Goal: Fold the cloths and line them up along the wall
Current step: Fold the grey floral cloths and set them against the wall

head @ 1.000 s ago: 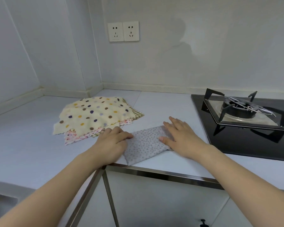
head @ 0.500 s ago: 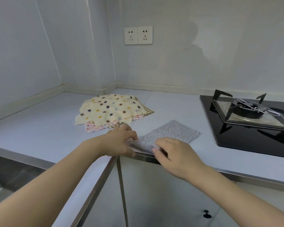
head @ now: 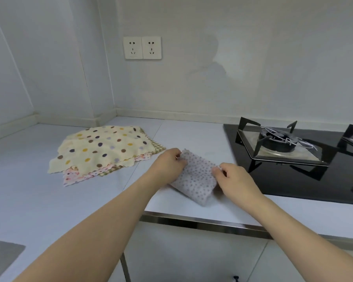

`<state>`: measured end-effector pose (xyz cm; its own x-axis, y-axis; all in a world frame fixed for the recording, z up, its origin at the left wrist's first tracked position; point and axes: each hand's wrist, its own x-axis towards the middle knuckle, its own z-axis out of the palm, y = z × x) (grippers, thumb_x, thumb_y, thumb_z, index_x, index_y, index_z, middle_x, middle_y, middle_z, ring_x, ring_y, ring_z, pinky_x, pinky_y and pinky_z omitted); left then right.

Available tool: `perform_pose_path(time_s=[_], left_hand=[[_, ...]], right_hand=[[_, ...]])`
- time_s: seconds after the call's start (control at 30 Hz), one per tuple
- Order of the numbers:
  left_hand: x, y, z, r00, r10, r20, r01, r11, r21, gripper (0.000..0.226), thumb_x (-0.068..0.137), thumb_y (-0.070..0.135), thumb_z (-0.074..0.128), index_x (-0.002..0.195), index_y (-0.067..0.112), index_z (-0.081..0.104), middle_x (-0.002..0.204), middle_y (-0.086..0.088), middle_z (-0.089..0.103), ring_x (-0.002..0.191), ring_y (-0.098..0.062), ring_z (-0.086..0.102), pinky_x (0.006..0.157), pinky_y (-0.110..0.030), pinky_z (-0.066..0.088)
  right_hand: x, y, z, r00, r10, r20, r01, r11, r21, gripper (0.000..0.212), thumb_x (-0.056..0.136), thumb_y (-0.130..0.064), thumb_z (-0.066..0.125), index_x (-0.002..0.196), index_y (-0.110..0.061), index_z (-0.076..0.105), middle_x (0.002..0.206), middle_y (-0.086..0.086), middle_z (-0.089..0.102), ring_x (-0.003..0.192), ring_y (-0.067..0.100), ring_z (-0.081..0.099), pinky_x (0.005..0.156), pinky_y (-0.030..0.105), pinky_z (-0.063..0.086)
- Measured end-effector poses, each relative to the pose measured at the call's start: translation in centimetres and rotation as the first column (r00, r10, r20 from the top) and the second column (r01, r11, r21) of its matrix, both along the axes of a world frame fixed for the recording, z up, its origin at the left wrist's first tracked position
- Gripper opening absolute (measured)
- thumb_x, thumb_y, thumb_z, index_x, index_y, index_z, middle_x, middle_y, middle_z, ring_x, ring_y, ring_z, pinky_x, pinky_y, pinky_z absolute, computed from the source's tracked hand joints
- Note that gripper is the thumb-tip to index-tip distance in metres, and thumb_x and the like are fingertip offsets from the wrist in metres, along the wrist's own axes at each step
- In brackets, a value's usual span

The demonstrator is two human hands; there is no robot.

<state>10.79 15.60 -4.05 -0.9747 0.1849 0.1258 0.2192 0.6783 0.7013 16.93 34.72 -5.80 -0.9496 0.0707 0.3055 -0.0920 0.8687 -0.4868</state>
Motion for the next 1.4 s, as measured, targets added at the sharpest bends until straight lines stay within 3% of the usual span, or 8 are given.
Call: perform_pose_path(time_s=[0.27, 0.47, 0.57, 0.73, 0.97, 1.13, 1.27, 1.4], left_hand=[[-0.2, 0.8, -1.3, 0.991, 0.004, -0.135, -0.054, 0.929, -0.367, 0.024, 0.097, 0.042, 0.045, 0.110, 0.022, 0.050, 0.086, 0.002, 0.058, 0.080, -0.021, 0.056, 0.067, -0.030, 0.040], [0.9, -1.8, 0.2, 0.950, -0.032, 0.310, -0.041, 0.973, 0.226, 0.023, 0.087, 0.028, 0.066, 0.109, 0.025, 0.061, 0.100, 0.005, 0.062, 0.085, -0.009, 0.058, 0.069, -0.022, 0.044], [1.6, -2.6, 0.3, 0.945, -0.051, 0.324, -0.013, 0.982, 0.191, 0.023, 0.086, 0.028, 0.069, 0.107, 0.028, 0.062, 0.092, 0.006, 0.061, 0.084, -0.010, 0.055, 0.070, -0.023, 0.040], [2.7, -2.6, -0.6, 0.981, 0.158, -0.114, -0.194, 0.854, -0.483, 0.018, 0.091, 0.034, 0.048, 0.109, 0.032, 0.052, 0.097, 0.008, 0.062, 0.105, -0.019, 0.050, 0.091, -0.037, 0.023], [8.9, 1.7, -1.0, 0.897, -0.200, -0.395, -0.011, 0.882, -0.470, 0.044, 0.074, 0.065, 0.043, 0.094, 0.027, 0.052, 0.095, 0.010, 0.048, 0.089, -0.016, 0.043, 0.080, -0.034, 0.039], [9.4, 2.8, -2.6, 0.747, -0.267, -0.608, -0.147, 0.827, -0.543, 0.018, 0.067, 0.032, 0.044, 0.072, 0.017, 0.052, 0.073, -0.001, 0.052, 0.064, -0.025, 0.051, 0.057, -0.033, 0.038], [9.5, 2.9, -3.3, 0.804, -0.193, -0.562, -0.177, 0.826, -0.536, 0.015, 0.057, 0.018, 0.049, 0.071, 0.014, 0.050, 0.069, -0.003, 0.052, 0.061, -0.025, 0.053, 0.051, -0.030, 0.035], [10.4, 4.0, -2.4, 0.916, -0.091, -0.391, -0.190, 0.762, -0.620, 0.027, 0.075, 0.019, 0.046, 0.101, 0.013, 0.048, 0.104, -0.005, 0.049, 0.098, -0.027, 0.048, 0.075, -0.035, 0.036]], right_hand=[[-1.7, 1.4, -1.2, 0.999, 0.030, 0.026, -0.035, 0.964, 0.262, 0.040, 0.098, -0.042, 0.040, 0.069, -0.016, 0.048, 0.083, -0.001, 0.052, 0.090, 0.025, 0.047, 0.074, 0.036, 0.035], [-2.1, 1.3, 0.1, 0.988, 0.065, 0.142, -0.107, 0.945, 0.311, 0.043, 0.098, -0.044, 0.039, 0.063, -0.018, 0.042, 0.080, -0.001, 0.049, 0.094, 0.027, 0.047, 0.077, 0.037, 0.040], [-1.8, 1.4, 0.1, 0.987, 0.081, 0.139, -0.121, 0.944, 0.308, 0.043, 0.098, -0.044, 0.038, 0.063, -0.019, 0.041, 0.081, -0.003, 0.048, 0.095, 0.027, 0.047, 0.077, 0.036, 0.039], [-1.2, 1.5, 0.3, 0.982, 0.099, 0.159, -0.139, 0.953, 0.268, 0.044, 0.095, -0.046, 0.043, 0.061, -0.017, 0.043, 0.074, -0.004, 0.048, 0.091, 0.026, 0.046, 0.071, 0.035, 0.035], [-0.2, 1.5, 0.7, 0.978, 0.107, 0.176, -0.141, 0.971, 0.192, 0.059, 0.098, -0.050, 0.033, 0.061, -0.008, 0.051, 0.079, 0.006, 0.055, 0.090, 0.028, 0.046, 0.080, 0.043, 0.042], [0.3, 0.8, 0.7, 0.985, 0.065, 0.158, -0.115, 0.937, 0.329, 0.050, 0.101, -0.042, 0.026, 0.068, -0.016, 0.053, 0.097, 0.005, 0.052, 0.097, 0.029, 0.046, 0.082, 0.039, 0.036], [0.5, 0.3, -0.1, 0.995, 0.042, 0.092, -0.077, 0.901, 0.427, 0.041, 0.100, -0.040, 0.030, 0.083, -0.017, 0.059, 0.106, 0.002, 0.050, 0.098, 0.027, 0.044, 0.083, 0.038, 0.035], [0.6, 0.3, -0.5, 0.996, 0.034, 0.076, -0.063, 0.902, 0.426, 0.042, 0.099, -0.041, 0.030, 0.088, -0.014, 0.061, 0.110, 0.001, 0.050, 0.098, 0.025, 0.043, 0.082, 0.037, 0.036]])
